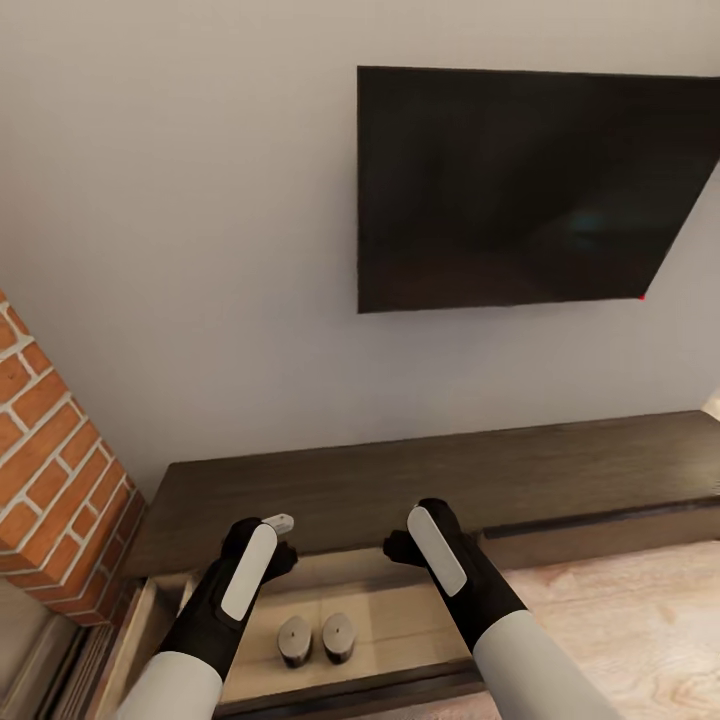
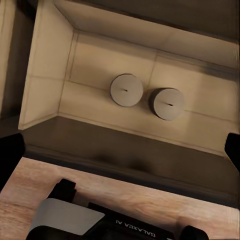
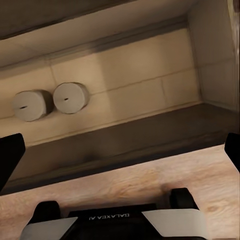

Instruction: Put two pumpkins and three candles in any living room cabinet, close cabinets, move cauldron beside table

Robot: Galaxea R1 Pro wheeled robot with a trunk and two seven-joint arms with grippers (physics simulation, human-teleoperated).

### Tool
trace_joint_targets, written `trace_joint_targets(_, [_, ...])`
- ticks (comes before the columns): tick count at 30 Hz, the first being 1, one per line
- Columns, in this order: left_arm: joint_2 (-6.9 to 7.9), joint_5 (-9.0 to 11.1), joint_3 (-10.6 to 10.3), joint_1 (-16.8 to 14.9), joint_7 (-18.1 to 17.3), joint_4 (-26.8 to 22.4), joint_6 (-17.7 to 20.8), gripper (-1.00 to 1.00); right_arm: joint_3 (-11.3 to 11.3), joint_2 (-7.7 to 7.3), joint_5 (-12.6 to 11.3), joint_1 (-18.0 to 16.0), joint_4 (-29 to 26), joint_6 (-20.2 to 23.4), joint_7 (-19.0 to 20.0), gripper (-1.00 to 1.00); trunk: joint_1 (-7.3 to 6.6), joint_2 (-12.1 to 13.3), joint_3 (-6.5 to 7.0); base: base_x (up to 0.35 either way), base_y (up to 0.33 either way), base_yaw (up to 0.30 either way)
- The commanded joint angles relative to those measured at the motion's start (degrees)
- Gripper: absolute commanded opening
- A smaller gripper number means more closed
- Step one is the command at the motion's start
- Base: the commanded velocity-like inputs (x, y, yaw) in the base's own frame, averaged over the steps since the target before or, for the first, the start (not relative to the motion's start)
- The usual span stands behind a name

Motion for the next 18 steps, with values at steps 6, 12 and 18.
trace_joint_targets(6, [0.00,-0.02,0.01,0.00,0.00,-0.02,-0.03,1.00,0.00,0.00,0.12,0.02,-0.12,-0.33,0.04,1.00,0.00,0.00,0.07,0.000,0.000,-0.279])
trace_joint_targets(12, [0.05,-0.09,-0.13,0.00,-0.23,-0.03,-0.89,1.00,-0.24,0.00,0.18,0.13,-0.19,-2.74,0.08,1.00,0.00,0.00,0.24,0.000,0.000,-0.279])
trace_joint_targets(18, [0.00,-0.03,-0.16,0.00,-0.41,-0.03,-1.15,1.00,-0.27,0.00,0.19,0.17,-0.18,-3.44,0.01,1.00,0.00,0.00,0.44,0.000,0.000,-0.279])
